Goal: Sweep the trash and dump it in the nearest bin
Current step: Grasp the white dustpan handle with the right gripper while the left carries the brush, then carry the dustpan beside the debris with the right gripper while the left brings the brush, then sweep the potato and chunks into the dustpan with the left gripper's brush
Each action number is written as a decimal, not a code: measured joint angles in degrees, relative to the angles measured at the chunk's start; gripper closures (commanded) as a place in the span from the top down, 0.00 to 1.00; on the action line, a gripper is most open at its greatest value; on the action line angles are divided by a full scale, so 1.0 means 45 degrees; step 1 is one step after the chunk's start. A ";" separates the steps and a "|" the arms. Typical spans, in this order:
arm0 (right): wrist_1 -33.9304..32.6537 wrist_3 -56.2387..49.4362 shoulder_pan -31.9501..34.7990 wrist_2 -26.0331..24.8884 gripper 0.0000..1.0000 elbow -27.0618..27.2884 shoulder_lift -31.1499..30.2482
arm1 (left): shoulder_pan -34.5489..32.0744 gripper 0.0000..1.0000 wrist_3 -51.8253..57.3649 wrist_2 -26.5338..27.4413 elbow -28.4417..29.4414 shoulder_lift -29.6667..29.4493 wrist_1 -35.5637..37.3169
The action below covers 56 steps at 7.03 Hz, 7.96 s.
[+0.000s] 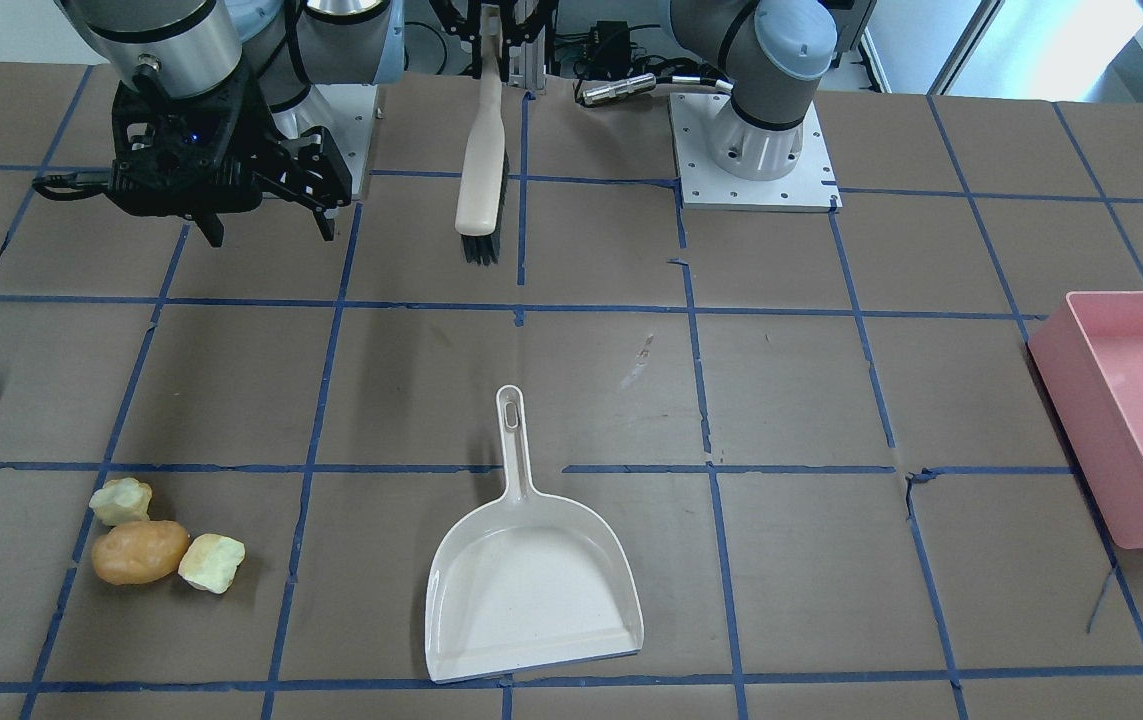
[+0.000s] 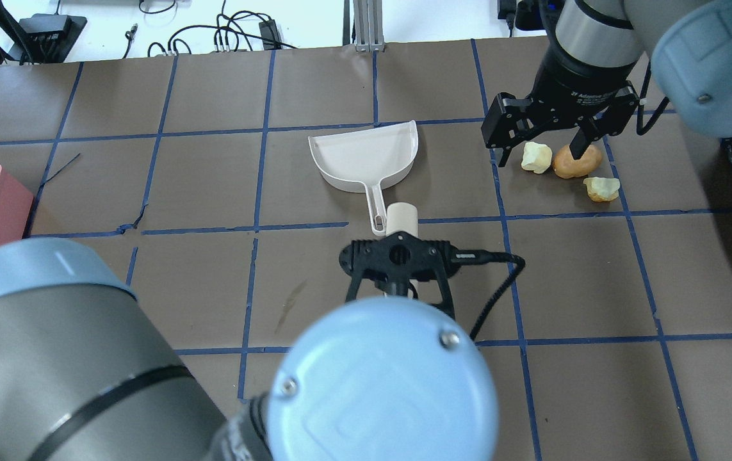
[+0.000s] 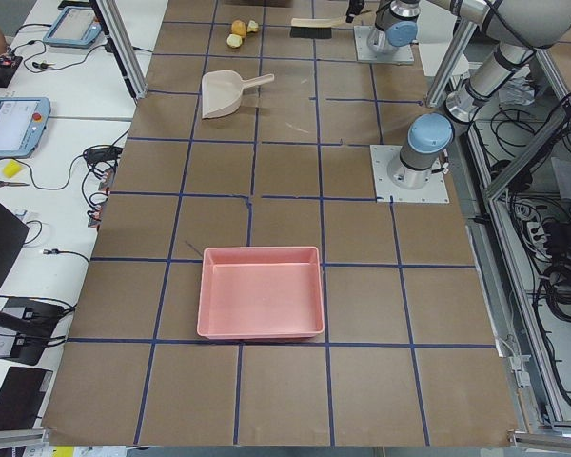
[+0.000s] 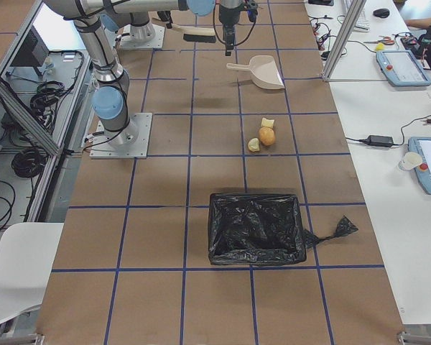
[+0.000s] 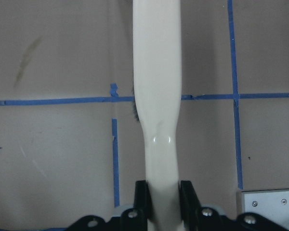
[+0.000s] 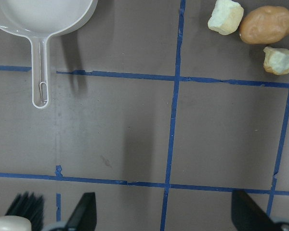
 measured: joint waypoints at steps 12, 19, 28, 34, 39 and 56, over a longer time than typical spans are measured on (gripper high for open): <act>-1.3189 0.3608 0.4327 -0.0715 0.66 0.3350 0.5552 | 1.0993 0.00 1.0923 -0.2324 0.0010 -0.0750 0.0255; -1.3028 0.3220 0.4112 -0.0858 0.02 0.3270 0.5427 | 1.0445 0.00 1.0264 -0.2452 -0.0263 -0.0796 0.0802; -0.3607 -1.3349 -0.6153 -0.0503 0.00 0.0046 0.2505 | 0.4091 0.00 0.4000 -0.1012 0.1061 -0.6332 0.7288; -0.1708 -2.7485 -0.9225 -0.0173 0.00 -0.4664 0.6953 | 0.1366 0.00 0.1456 -0.0436 0.7895 -1.2365 0.5815; -0.2048 -2.9065 -0.9129 0.0185 0.00 -0.4691 0.8025 | 0.0052 0.00 0.0866 -0.0462 0.8678 -1.2896 0.3971; -0.2354 -2.7653 -0.8464 0.0737 0.00 -0.3874 0.8157 | -0.0577 0.00 0.0269 -0.1345 1.1400 -1.2660 0.1769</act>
